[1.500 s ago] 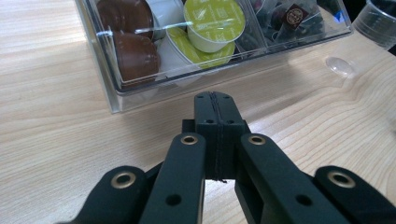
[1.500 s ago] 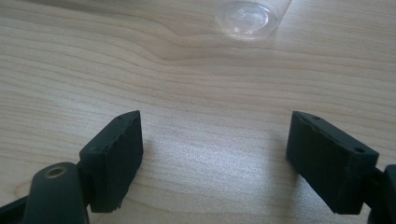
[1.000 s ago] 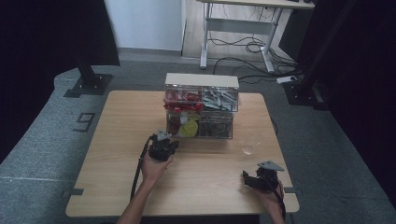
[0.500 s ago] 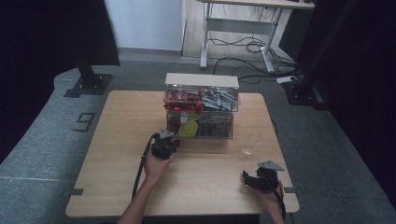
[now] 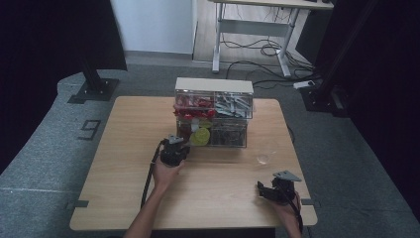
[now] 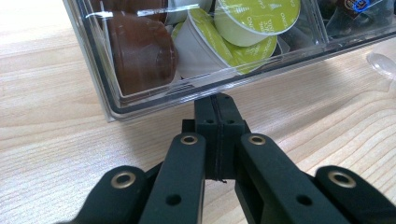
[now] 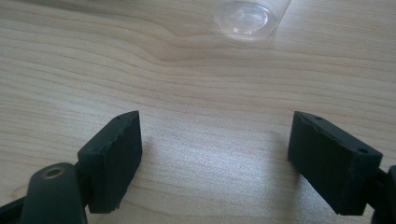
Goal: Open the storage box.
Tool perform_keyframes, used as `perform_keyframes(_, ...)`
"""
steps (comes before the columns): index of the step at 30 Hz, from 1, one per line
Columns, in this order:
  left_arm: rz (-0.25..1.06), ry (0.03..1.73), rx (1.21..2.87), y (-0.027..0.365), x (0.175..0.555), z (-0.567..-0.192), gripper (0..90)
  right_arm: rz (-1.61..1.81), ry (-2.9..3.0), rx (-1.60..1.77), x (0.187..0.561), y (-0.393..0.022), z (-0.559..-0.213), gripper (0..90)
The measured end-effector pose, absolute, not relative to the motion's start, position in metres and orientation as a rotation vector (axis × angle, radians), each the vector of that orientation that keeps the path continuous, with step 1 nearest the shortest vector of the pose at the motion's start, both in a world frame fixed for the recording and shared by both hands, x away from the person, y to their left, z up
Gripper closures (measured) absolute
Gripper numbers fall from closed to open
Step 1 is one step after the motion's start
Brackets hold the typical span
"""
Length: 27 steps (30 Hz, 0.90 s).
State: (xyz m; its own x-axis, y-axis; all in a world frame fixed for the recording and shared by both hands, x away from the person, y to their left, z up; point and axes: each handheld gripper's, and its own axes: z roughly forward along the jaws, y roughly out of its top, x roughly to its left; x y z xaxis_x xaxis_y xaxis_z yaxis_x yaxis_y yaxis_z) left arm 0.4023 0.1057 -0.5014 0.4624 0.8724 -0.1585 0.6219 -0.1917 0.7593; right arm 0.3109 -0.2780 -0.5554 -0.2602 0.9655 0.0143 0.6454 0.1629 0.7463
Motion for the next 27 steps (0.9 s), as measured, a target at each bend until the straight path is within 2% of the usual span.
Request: perform_keyframes(27,0.433,1.183,1.877,0.110,0.390,-0.466,90.0,0.897,1.975,1.521,0.311,-0.278,-0.555,17.8)
